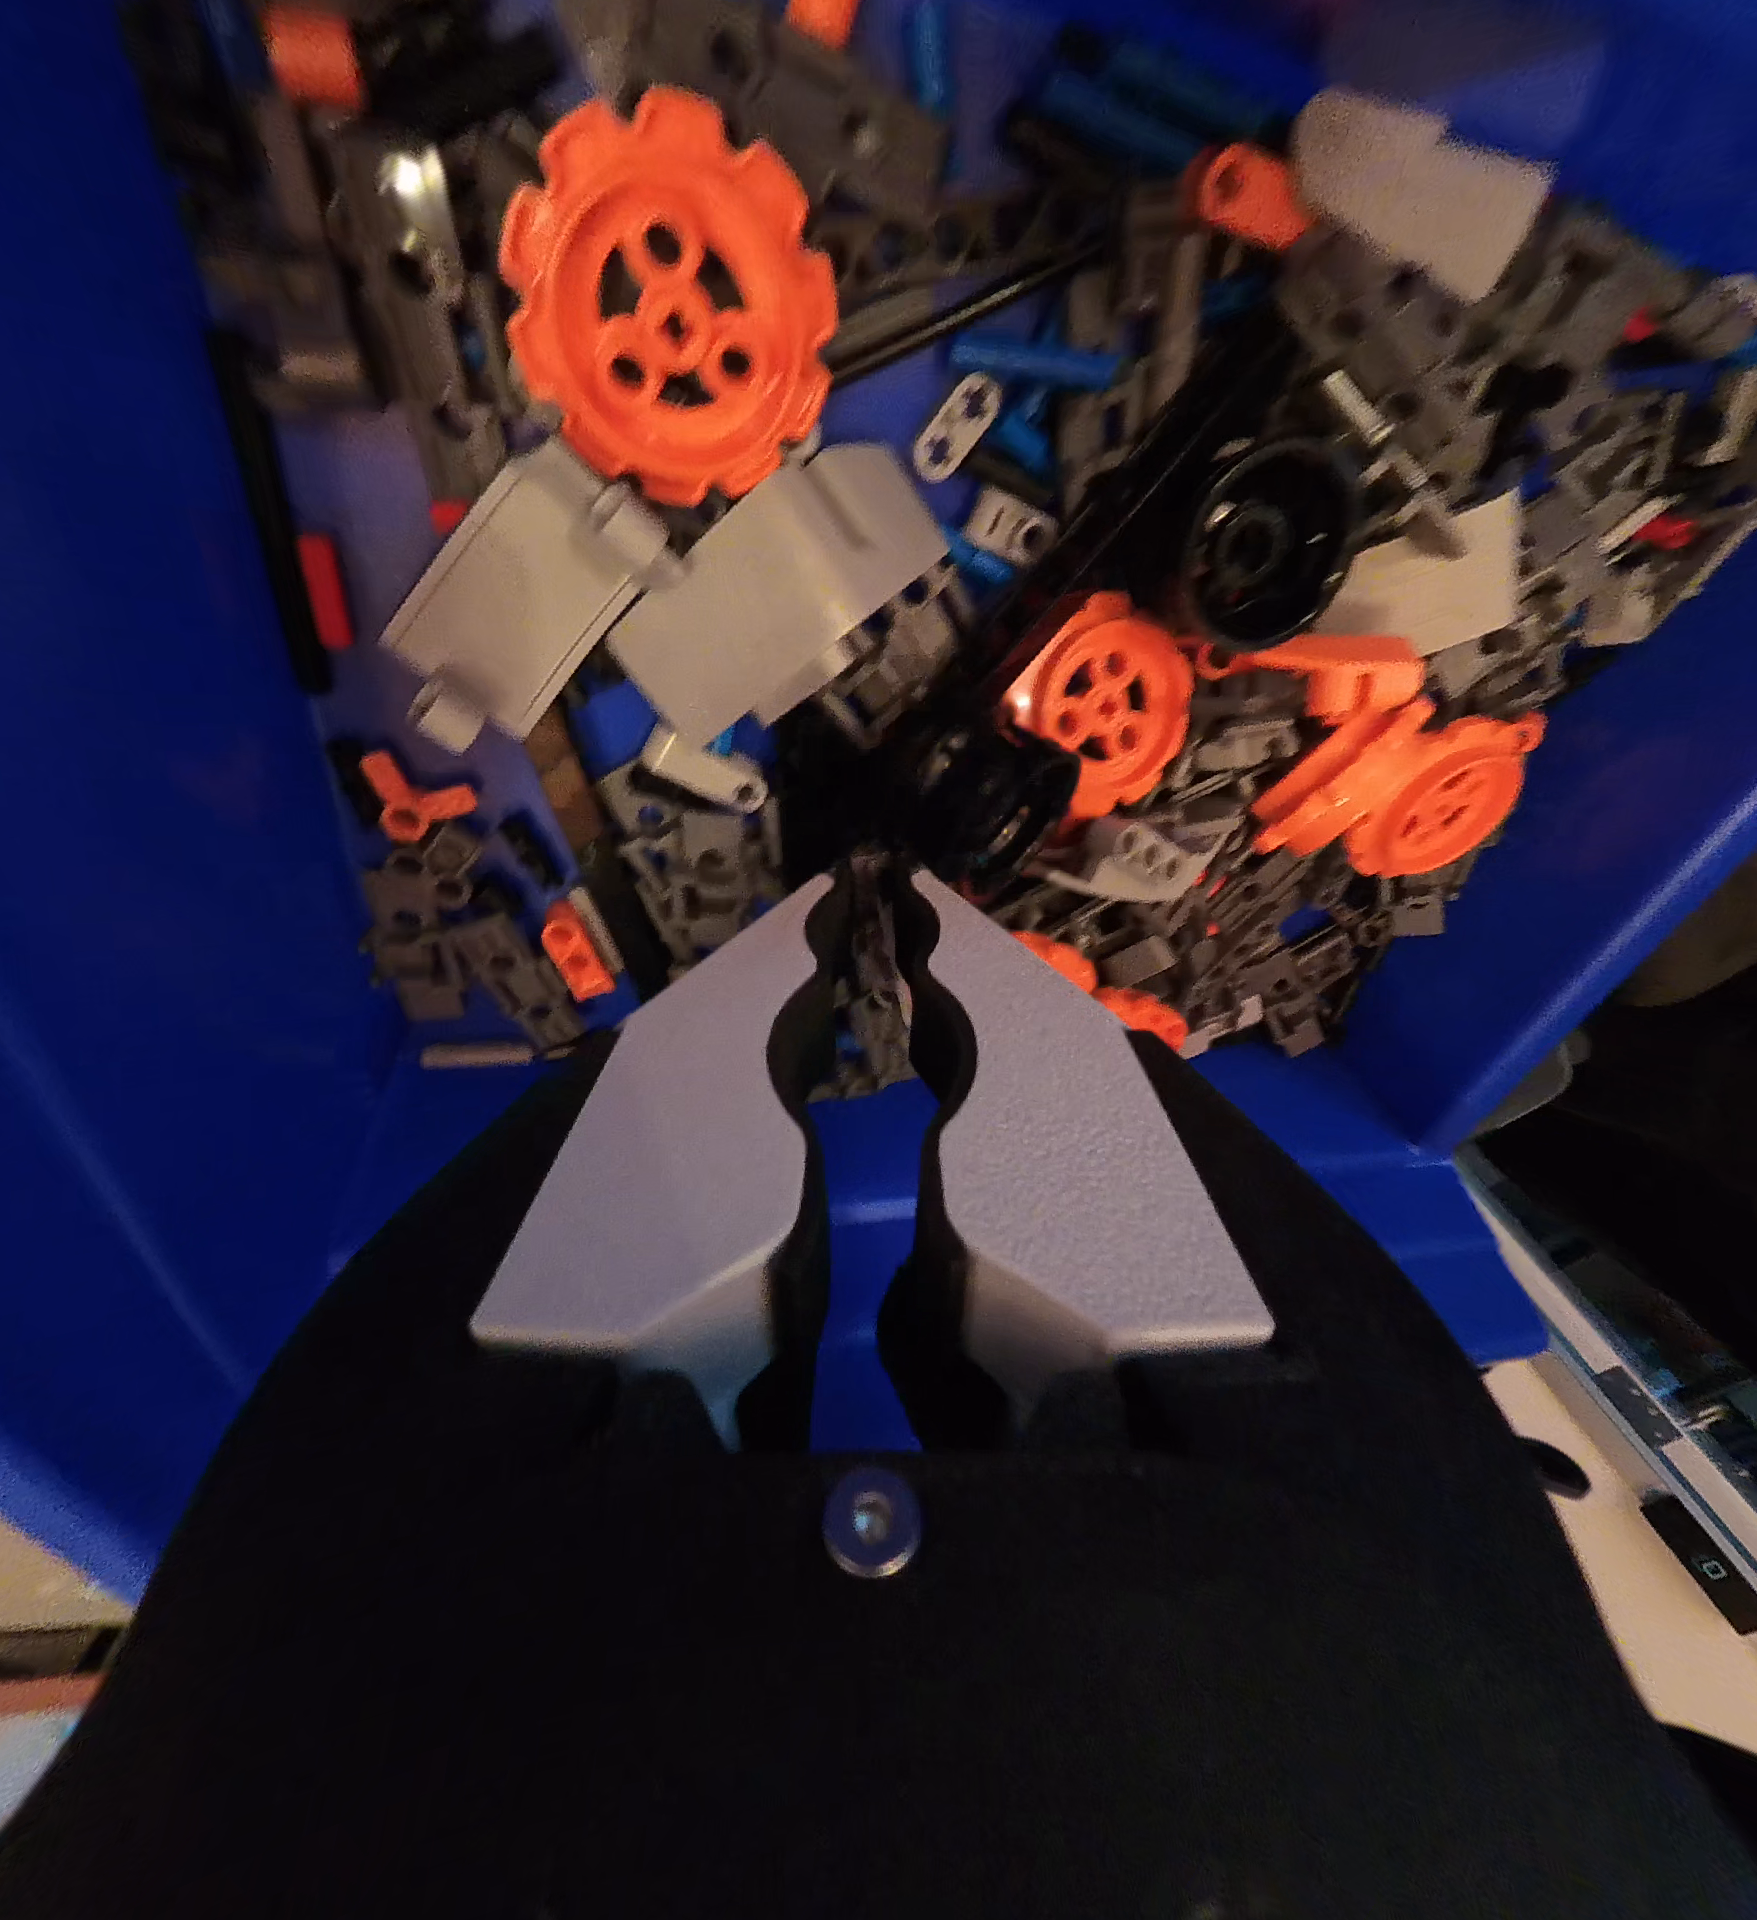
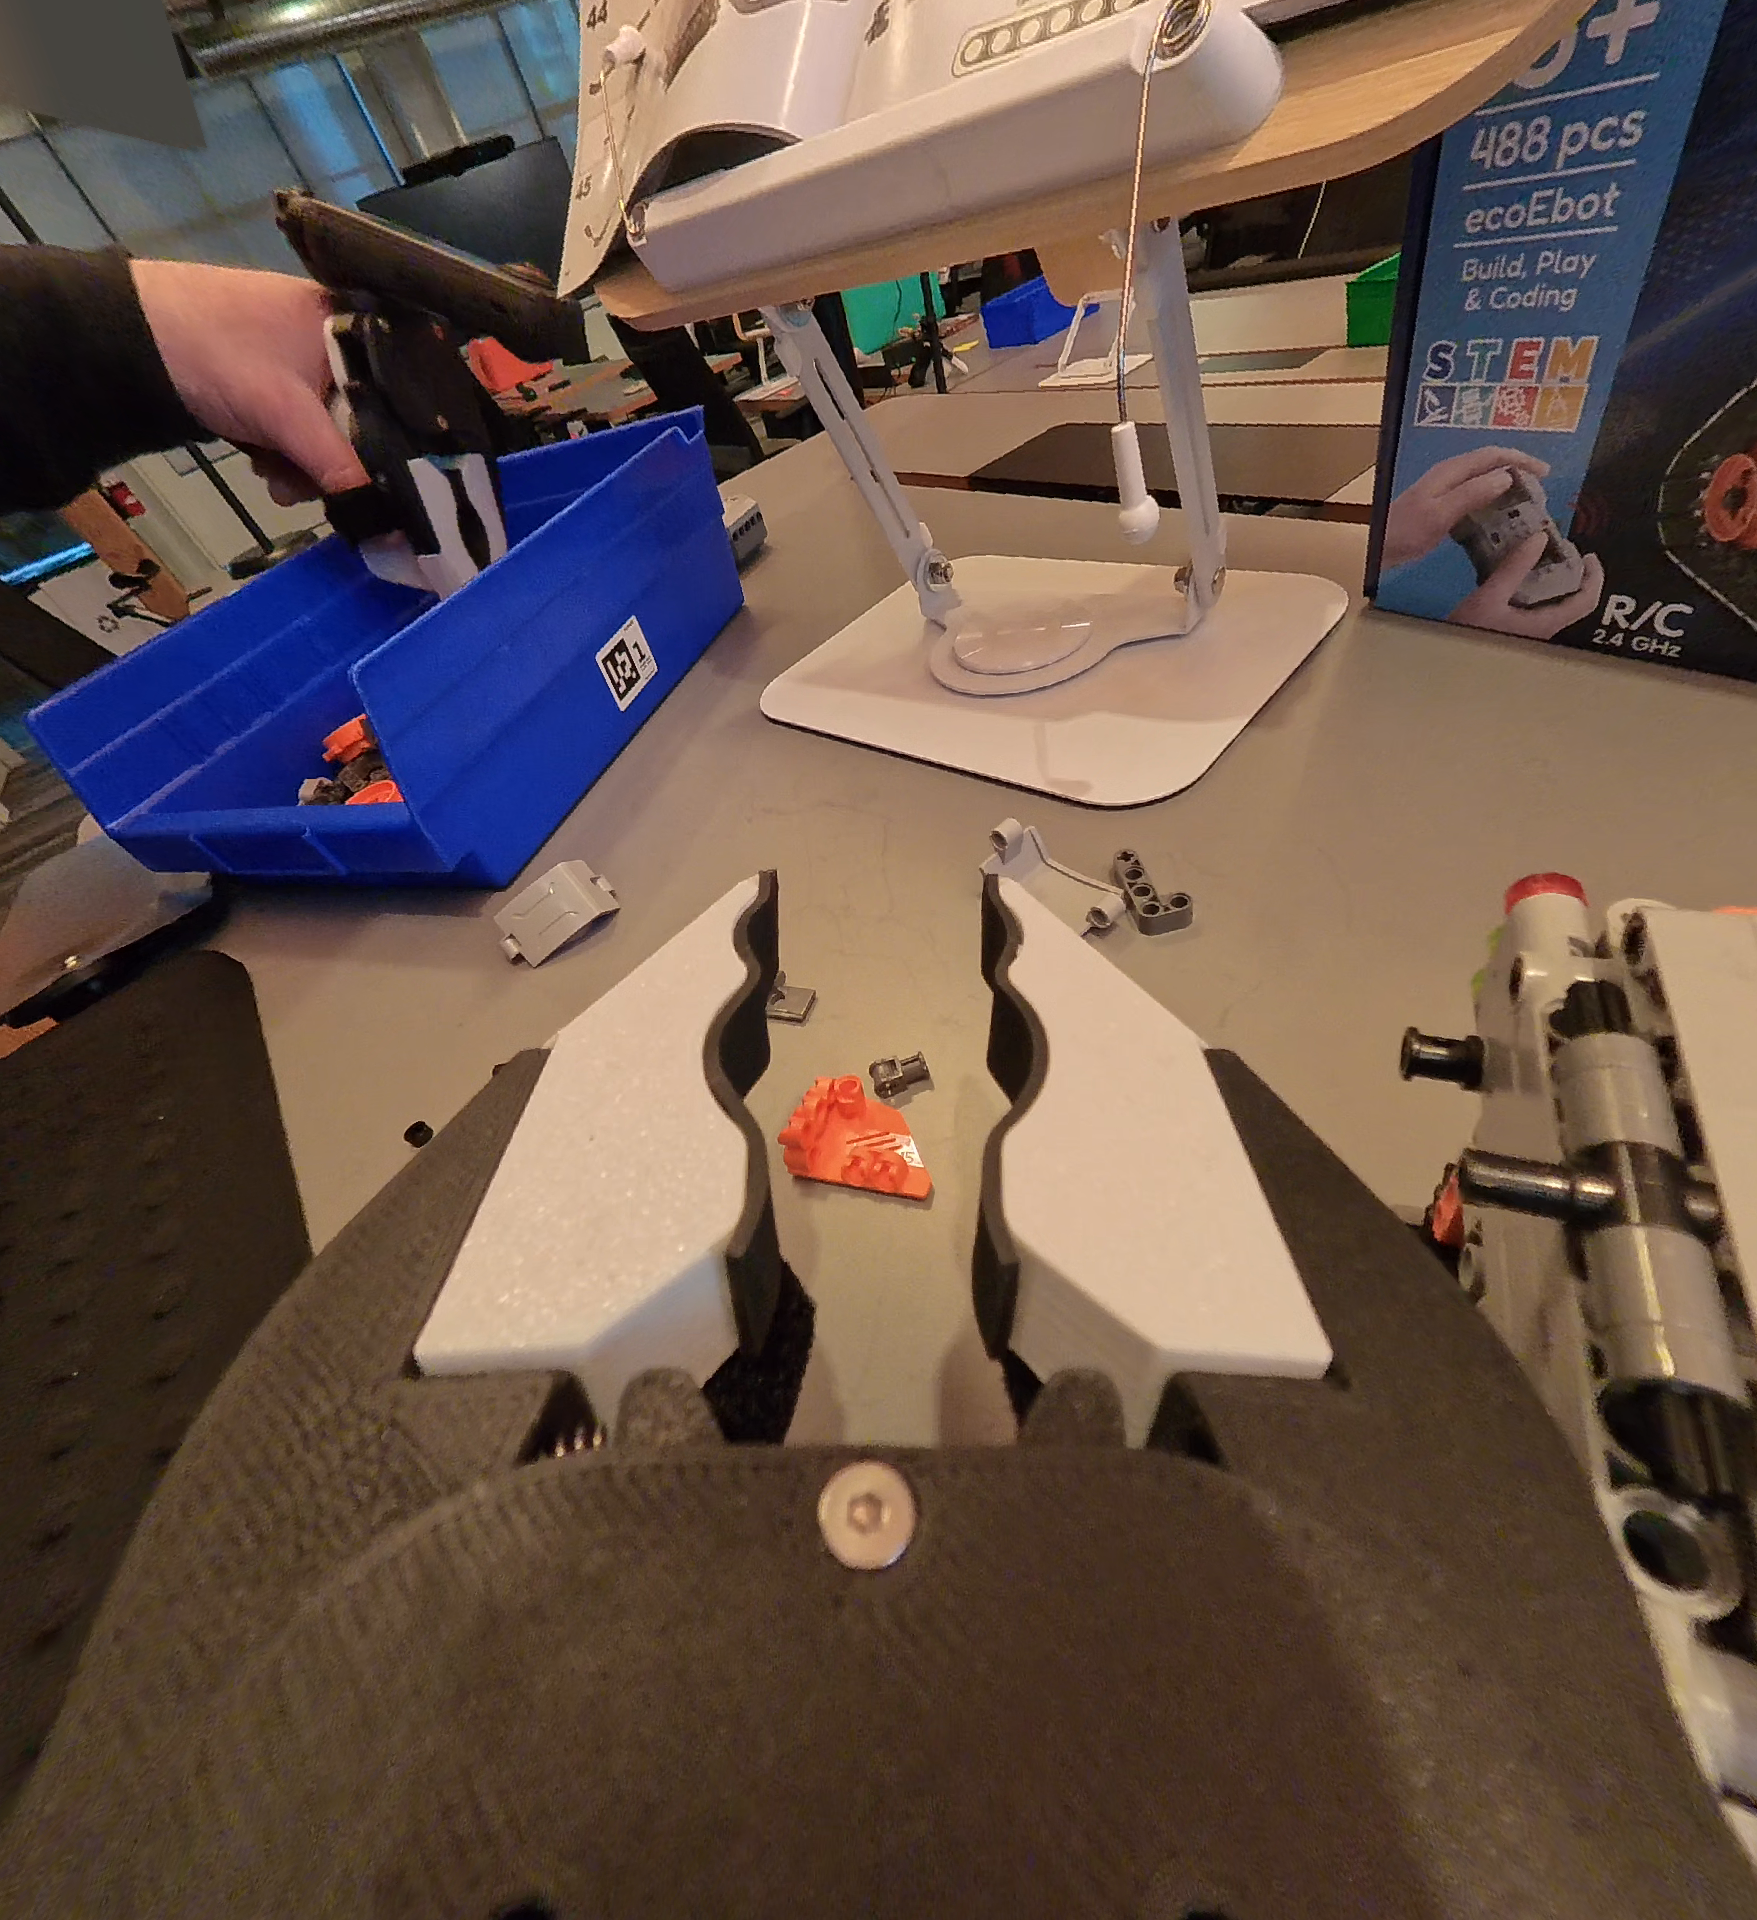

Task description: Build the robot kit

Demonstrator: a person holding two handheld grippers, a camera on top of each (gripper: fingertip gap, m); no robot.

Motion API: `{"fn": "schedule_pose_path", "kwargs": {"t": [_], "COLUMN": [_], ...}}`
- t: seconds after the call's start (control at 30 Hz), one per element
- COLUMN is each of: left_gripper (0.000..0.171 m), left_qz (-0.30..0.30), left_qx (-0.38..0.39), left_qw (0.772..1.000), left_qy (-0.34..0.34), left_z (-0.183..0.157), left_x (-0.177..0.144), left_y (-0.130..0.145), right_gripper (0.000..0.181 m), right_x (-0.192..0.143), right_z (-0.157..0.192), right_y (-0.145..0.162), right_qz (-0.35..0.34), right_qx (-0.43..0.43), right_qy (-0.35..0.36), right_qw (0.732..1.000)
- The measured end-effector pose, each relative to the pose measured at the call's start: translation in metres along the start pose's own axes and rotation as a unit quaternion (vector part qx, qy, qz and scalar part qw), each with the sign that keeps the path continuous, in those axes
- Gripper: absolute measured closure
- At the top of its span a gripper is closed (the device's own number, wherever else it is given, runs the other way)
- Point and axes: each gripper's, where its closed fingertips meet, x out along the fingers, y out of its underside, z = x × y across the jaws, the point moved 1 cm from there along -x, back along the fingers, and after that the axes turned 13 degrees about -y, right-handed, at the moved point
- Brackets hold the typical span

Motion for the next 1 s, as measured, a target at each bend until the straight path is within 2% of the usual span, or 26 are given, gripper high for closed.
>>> {"fn": "schedule_pose_path", "kwargs": {"t": [0.13,0.27,0.33,0.53,0.7,0.8,1.0], "left_gripper": [0.166,0.152,0.145,0.149,0.152,0.157,0.164], "left_qz": [-0.049,-0.089,-0.089,-0.090,-0.014,0.006,0.000], "left_qx": [0.030,0.026,0.017,-0.027,-0.013,0.000,0.014], "left_qw": [0.996,0.991,0.993,0.996,0.998,0.995,0.989], "left_qy": [0.066,0.094,0.078,-0.004,-0.063,-0.097,-0.149], "left_z": [-0.029,-0.032,-0.019,0.032,0.054,0.062,0.076], "left_x": [-0.005,-0.023,-0.031,-0.047,-0.025,-0.015,-0.021], "left_y": [-0.025,-0.031,-0.023,0.003,0.030,0.033,0.028], "right_gripper": [0.145,0.145,0.145,0.145,0.145,0.145,0.145], "right_x": [0.001,0.000,0.001,0.001,0.001,0.001,0.001], "right_z": [0.000,0.000,0.000,0.000,0.001,0.001,0.001], "right_y": [0.001,0.001,0.001,0.001,0.001,0.001,0.000], "right_qz": [0.002,0.002,0.003,0.002,0.003,0.003,0.001], "right_qx": [0.000,-0.001,-0.001,-0.002,-0.002,-0.002,-0.002], "right_qy": [-0.001,0.001,0.000,0.000,-0.001,-0.001,-0.001], "right_qw": [1.000,1.000,1.000,1.000,1.000,1.000,1.000]}}
